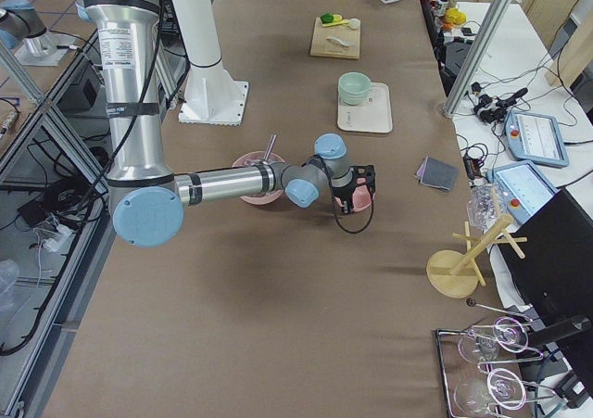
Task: Stack pink bowl on green and place spoon
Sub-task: 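Reach the right gripper to the rim of the pink bowl and grasp it, then lift the pink bowl with the right gripper and carry it over the green bowl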
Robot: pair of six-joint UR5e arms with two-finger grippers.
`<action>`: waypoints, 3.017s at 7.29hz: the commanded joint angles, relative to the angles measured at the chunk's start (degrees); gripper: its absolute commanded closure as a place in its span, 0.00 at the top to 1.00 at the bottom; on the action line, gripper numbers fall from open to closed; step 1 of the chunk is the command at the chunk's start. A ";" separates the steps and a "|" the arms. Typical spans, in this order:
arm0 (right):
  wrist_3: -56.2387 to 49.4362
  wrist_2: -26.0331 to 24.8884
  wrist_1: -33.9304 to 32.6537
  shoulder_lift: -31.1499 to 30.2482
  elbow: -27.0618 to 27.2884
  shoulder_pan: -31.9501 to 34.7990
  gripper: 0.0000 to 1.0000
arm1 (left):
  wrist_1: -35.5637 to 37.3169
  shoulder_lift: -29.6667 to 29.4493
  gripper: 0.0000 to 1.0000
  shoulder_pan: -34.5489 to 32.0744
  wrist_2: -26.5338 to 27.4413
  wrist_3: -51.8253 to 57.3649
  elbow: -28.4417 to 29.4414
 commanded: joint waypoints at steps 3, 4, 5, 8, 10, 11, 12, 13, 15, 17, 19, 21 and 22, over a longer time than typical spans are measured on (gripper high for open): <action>0.53 0.70 -0.62 1.75 4.71 0.24 0.00 | -0.09 0.18 0.98 0.03 -0.25 -0.09 -0.09; 3.93 0.70 -1.32 4.45 5.25 0.15 0.00 | -0.09 0.18 0.98 0.03 -0.25 -0.09 -0.09; 5.79 0.61 -6.03 8.83 6.04 0.15 0.00 | 0.00 0.26 0.98 -0.05 -0.25 0.00 0.00; 12.99 -3.33 -13.34 21.50 7.71 -4.92 0.00 | 0.00 0.53 0.98 0.03 -0.34 -0.09 0.00; 13.98 -4.57 -24.47 28.28 9.46 -8.09 0.00 | 0.09 0.44 0.98 0.03 -0.25 -0.09 0.00; 13.99 -5.19 -31.06 30.82 10.08 -10.37 0.00 | 0.00 0.53 0.98 0.03 -0.08 -0.09 0.09; 14.77 -5.19 -36.00 34.94 9.05 -12.13 0.00 | 0.00 0.44 0.98 0.03 -0.25 -0.09 0.09; 19.21 -5.19 -38.39 39.24 6.16 -13.46 0.00 | 0.00 0.53 0.98 0.03 -0.25 -0.09 0.00; 24.70 -5.19 -38.95 48.56 -5.76 -15.31 0.00 | 0.00 0.53 0.98 0.03 -0.16 -0.09 0.09; 25.94 -5.19 -38.51 49.57 -8.10 -17.33 0.00 | -0.17 0.61 0.98 0.03 -0.34 -0.09 0.35; 27.07 -5.63 -36.50 52.11 -12.65 -18.74 0.00 | -0.18 0.70 0.98 0.03 -0.34 -0.09 0.35; 27.17 -6.07 -34.47 52.29 -13.90 -18.74 0.00 | -0.26 0.79 0.98 0.03 -0.25 -0.09 0.35; 26.91 -7.03 -33.42 52.38 -14.60 -18.66 0.00 | -0.26 0.70 0.98 0.03 -0.08 -0.09 0.35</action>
